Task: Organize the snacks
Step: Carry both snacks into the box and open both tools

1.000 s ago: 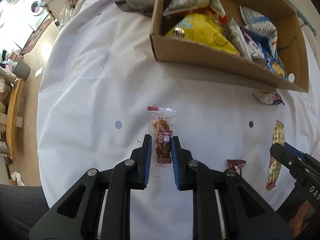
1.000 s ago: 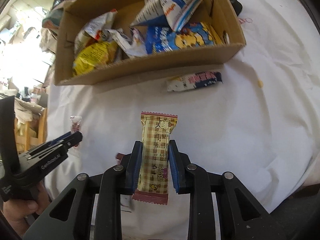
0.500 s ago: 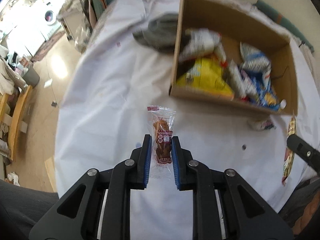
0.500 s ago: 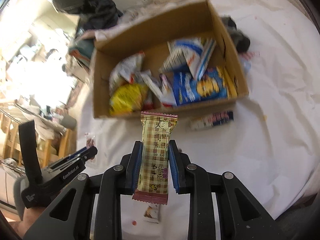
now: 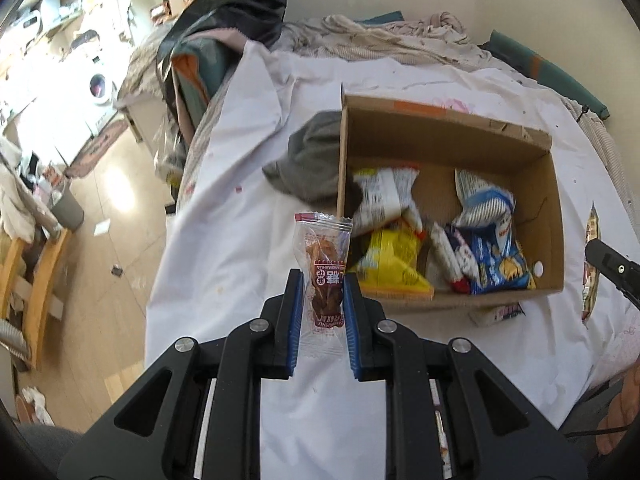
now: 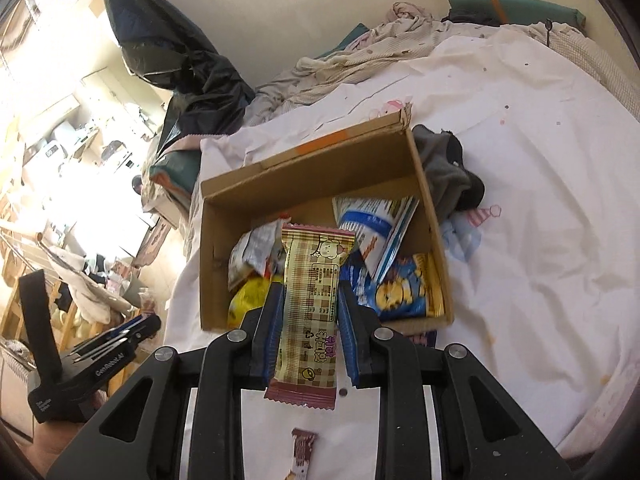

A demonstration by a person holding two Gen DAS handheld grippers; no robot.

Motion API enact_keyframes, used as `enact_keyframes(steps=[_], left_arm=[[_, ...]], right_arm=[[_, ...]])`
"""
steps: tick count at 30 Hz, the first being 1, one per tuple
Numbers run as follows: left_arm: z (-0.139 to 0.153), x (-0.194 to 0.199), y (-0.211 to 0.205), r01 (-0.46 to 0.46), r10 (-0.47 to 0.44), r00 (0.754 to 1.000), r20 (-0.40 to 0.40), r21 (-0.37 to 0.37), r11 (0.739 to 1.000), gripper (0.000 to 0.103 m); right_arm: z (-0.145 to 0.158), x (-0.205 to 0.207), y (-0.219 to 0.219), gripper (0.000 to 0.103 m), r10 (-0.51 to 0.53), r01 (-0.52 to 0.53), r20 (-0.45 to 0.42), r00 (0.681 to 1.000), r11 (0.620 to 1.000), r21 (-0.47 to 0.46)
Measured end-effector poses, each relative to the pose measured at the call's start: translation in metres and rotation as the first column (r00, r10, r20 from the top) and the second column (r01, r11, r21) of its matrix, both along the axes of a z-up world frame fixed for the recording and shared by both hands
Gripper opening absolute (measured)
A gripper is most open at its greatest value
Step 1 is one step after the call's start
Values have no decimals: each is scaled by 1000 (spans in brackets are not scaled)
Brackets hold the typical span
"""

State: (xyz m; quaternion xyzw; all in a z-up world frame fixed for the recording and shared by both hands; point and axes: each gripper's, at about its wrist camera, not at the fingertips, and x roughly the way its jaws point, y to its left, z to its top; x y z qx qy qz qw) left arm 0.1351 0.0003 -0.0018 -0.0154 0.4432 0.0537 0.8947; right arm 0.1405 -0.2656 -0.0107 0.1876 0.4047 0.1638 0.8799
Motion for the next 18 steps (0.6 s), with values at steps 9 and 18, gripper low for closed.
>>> enact_keyframes(steps=[9, 18], left_arm=[[13, 36, -5, 4, -4, 1000, 22, 21, 1000, 16], [14, 66, -22, 41, -42, 999, 28, 36, 998, 16]], right_arm=[[0, 28, -6, 28, -15, 15, 2, 1000, 1000, -15], [-4, 59, -4, 28, -12, 12, 8, 1000, 999, -44]])
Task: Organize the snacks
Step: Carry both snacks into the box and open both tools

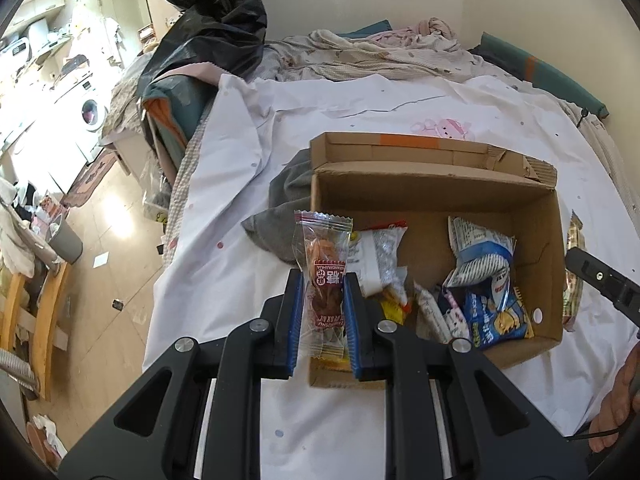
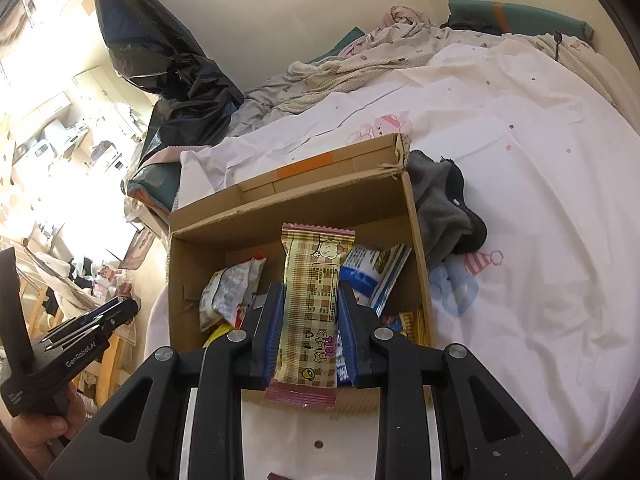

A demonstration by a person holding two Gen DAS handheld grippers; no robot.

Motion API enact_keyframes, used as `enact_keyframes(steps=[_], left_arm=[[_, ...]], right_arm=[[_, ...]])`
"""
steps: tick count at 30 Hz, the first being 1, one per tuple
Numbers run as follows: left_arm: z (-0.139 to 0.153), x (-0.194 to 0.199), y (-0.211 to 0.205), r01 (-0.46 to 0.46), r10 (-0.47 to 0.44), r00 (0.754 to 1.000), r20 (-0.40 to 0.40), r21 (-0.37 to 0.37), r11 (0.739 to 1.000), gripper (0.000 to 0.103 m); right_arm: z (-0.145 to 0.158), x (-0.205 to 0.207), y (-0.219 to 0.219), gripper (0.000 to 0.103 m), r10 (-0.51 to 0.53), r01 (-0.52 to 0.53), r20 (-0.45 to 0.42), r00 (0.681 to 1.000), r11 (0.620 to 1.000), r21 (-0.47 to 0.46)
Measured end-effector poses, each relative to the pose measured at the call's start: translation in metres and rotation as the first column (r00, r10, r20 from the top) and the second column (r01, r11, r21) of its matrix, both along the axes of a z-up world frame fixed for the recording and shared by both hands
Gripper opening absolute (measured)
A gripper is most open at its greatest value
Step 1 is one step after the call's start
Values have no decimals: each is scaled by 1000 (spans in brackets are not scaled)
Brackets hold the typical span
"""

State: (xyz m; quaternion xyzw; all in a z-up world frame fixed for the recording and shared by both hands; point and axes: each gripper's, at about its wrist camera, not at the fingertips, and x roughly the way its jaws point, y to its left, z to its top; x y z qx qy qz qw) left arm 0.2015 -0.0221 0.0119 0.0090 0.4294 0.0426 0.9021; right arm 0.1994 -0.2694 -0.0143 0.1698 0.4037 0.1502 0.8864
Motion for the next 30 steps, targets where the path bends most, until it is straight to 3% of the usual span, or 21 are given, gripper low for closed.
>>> enact_keyframes(steps=[19, 30], left_arm=[[-27, 46, -31, 76, -76, 997, -18, -23, 997, 16], [-46, 55, -38, 128, -129, 991, -34, -43, 991, 17]], right_arm=[[-24, 45, 6, 28, 9, -10, -49, 999, 1000, -19], [-48, 53, 15, 28, 18, -24, -131, 991, 999, -44]])
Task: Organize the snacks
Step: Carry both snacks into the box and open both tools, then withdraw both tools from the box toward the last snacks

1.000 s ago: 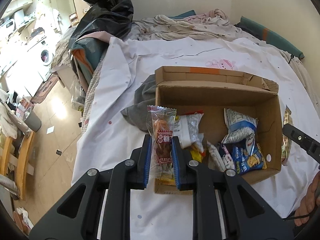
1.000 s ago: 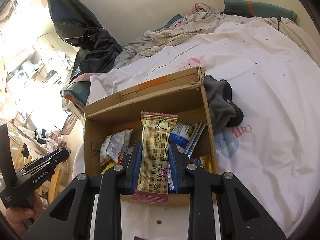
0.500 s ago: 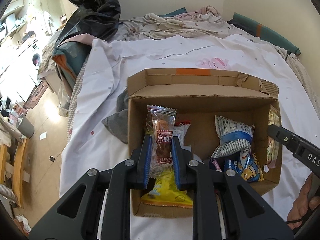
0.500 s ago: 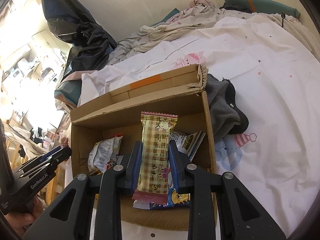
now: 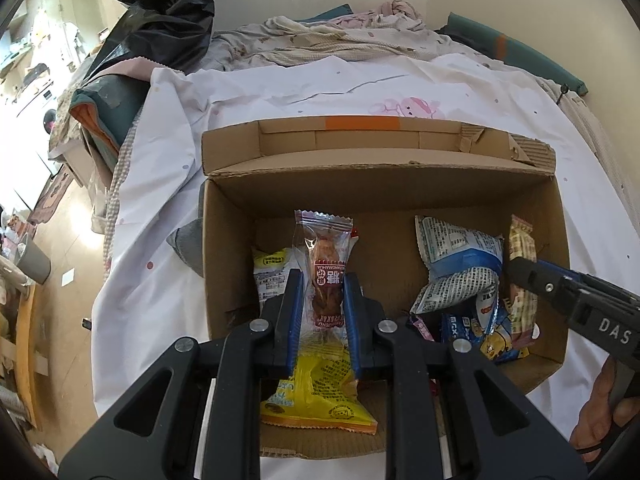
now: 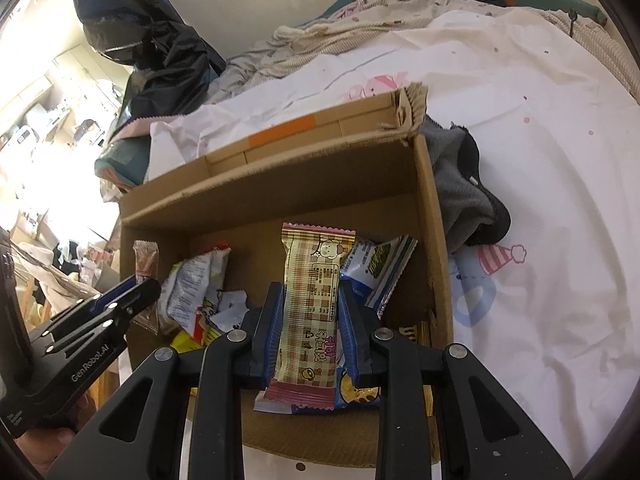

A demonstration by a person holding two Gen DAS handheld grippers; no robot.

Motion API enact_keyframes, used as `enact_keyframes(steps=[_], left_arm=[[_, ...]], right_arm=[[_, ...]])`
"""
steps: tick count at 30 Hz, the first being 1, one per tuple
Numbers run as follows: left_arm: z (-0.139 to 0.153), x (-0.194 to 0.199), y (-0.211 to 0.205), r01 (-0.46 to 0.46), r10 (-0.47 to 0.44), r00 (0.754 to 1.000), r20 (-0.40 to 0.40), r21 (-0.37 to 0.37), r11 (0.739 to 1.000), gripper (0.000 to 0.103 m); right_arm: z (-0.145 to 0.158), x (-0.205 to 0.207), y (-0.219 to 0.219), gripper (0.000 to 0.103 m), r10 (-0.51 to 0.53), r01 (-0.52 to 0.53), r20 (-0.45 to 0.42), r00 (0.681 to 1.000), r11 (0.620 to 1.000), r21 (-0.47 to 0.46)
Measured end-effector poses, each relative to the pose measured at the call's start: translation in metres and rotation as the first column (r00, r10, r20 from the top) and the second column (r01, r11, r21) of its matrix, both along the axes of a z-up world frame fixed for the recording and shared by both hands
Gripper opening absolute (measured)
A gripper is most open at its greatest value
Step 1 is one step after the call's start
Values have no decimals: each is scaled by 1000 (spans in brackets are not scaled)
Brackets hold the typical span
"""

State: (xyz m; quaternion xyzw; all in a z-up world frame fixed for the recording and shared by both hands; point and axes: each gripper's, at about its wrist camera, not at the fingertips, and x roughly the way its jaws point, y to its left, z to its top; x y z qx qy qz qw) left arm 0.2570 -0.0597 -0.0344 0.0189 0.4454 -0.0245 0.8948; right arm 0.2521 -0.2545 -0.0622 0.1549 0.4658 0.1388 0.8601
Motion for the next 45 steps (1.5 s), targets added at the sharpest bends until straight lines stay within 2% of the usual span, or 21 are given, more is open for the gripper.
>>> enact_keyframes(steps=[5, 12, 20, 21, 23, 25, 27, 32, 33, 34, 35, 38, 41, 45], left_arm=[[-6, -2, -6, 31, -31, 999, -10, 1, 1000, 18], [-8, 0, -7, 21, -21, 1000, -9, 17, 1000, 18], [-10, 1, -4, 5, -5, 1000, -27, 6, 1000, 18], [-9, 1, -4, 7, -7, 1000, -26, 3, 1000, 21], [-8, 0, -5, 11, -11, 1000, -23, 0, 1000, 35], [-5, -2, -5, 9, -9, 1000, -6, -2, 1000, 54], [-2, -4, -5, 7, -7, 1000, 9, 2, 1000, 63], [3, -6, -2, 3, -3, 1000, 31, -10, 1000, 71], [3, -6, 0, -2, 2, 1000, 31, -16, 1000, 72], [3, -6, 1, -6, 6, 1000, 31, -23, 1000, 73], [3, -6, 2, -9, 10, 1000, 29, -27, 1000, 73], [3, -7, 5, -16, 17, 999, 31, -37, 999, 74], [5, -12, 8, -25, 28, 999, 45, -63, 998, 81], [12, -21, 9, -50, 53, 994, 94, -35, 998, 86]], right_arm=[[-8, 3, 5, 28, 9, -9, -36, 999, 1000, -8], [-17, 4, 7, 28, 19, -20, -75, 997, 1000, -11], [-17, 5, 5, 31, 17, -17, -81, 997, 1000, -1], [-17, 5, 5, 31, 16, -16, -78, 997, 1000, -2], [-14, 4, 6, 31, 13, -14, -60, 998, 1000, -14], [-11, 4, 5, 31, 12, -12, -44, 999, 1000, -4], [-8, 3, 5, 31, 10, -10, -33, 999, 1000, 10], [1, 2, 4, 32, 8, -9, 9, 1000, 1000, 28], [2, 1, 4, 34, 9, -9, 15, 1000, 1000, 27], [3, 1, 4, 40, 9, -9, 18, 1000, 1000, 29], [4, 0, 3, 54, 6, -6, 21, 1000, 999, 33], [8, -2, 0, 74, -18, 16, 40, 999, 999, 48], [13, -2, -3, 84, -44, 42, 49, 998, 998, 49], [17, -5, -8, 86, -66, 63, 47, 997, 996, 69]])
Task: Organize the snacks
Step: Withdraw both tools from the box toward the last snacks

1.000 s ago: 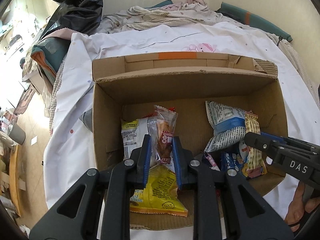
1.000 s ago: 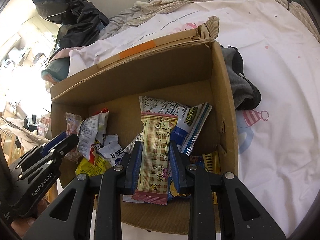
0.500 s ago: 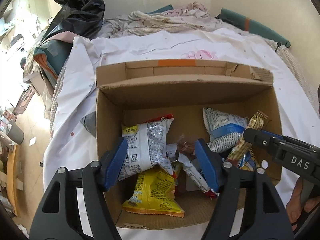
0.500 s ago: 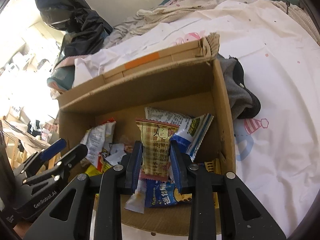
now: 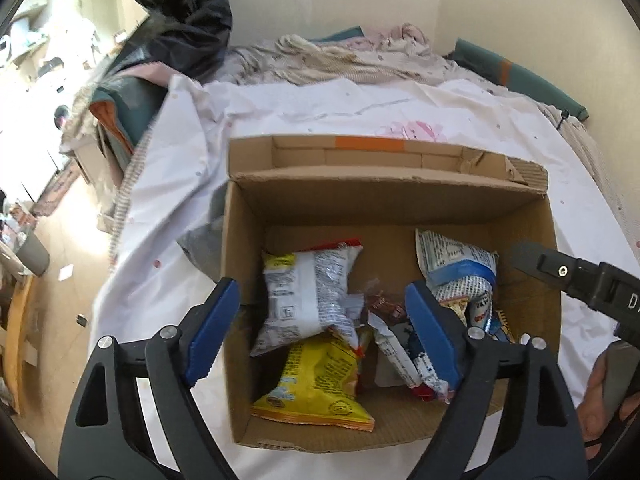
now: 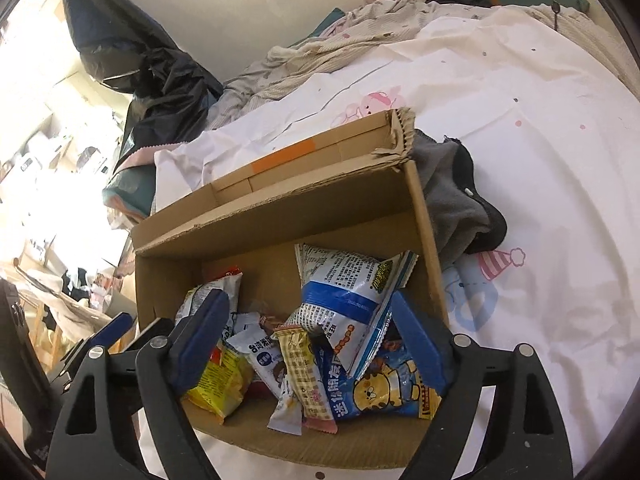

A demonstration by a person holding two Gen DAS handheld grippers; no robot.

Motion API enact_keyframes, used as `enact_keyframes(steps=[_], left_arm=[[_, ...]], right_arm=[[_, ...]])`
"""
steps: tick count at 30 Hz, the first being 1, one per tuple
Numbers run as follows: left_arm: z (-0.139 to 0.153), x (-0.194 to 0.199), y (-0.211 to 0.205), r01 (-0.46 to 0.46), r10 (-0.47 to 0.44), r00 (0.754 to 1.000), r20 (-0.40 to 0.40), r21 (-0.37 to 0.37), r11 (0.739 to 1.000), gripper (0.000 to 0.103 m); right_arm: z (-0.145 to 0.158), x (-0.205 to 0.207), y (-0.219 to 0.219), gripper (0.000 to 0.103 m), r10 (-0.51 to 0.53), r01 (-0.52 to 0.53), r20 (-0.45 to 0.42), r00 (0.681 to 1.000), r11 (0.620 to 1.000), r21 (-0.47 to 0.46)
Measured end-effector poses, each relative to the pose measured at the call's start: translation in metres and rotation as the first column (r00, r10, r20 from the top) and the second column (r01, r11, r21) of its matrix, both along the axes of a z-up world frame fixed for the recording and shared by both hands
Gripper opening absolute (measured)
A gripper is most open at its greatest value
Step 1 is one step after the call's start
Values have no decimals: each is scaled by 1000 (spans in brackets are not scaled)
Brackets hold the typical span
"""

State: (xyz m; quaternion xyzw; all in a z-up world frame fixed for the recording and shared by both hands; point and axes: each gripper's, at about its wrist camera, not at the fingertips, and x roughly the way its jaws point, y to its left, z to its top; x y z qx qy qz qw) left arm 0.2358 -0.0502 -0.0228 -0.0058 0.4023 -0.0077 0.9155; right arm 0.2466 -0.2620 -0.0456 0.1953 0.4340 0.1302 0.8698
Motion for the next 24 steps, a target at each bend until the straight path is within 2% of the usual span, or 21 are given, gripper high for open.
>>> enact_keyframes(steps=[1, 3, 9, 18, 24], left_arm=[[1, -2, 1, -1, 1, 1000, 4, 1, 1000, 91], [4, -6, 2, -1, 1, 1000, 10, 3, 1000, 94], [8, -16, 9, -4, 4, 1000, -10, -11, 1000, 94], [3, -43, 20, -37, 35, 997, -62, -37, 999, 94], [-1, -66, 24, -45, 41, 996, -82, -47, 998, 94]], right_arm=[[1, -1, 0, 86, 0, 0, 3, 1000, 1000, -1], [3, -5, -1, 86, -3, 3, 7, 1000, 1000, 0], [9, -21, -13, 86, -26, 26, -3, 1000, 999, 24], [13, -51, -11, 89, -13, 14, -18, 1000, 1000, 7], [9, -69, -22, 90, -32, 35, -51, 998, 998, 60]])
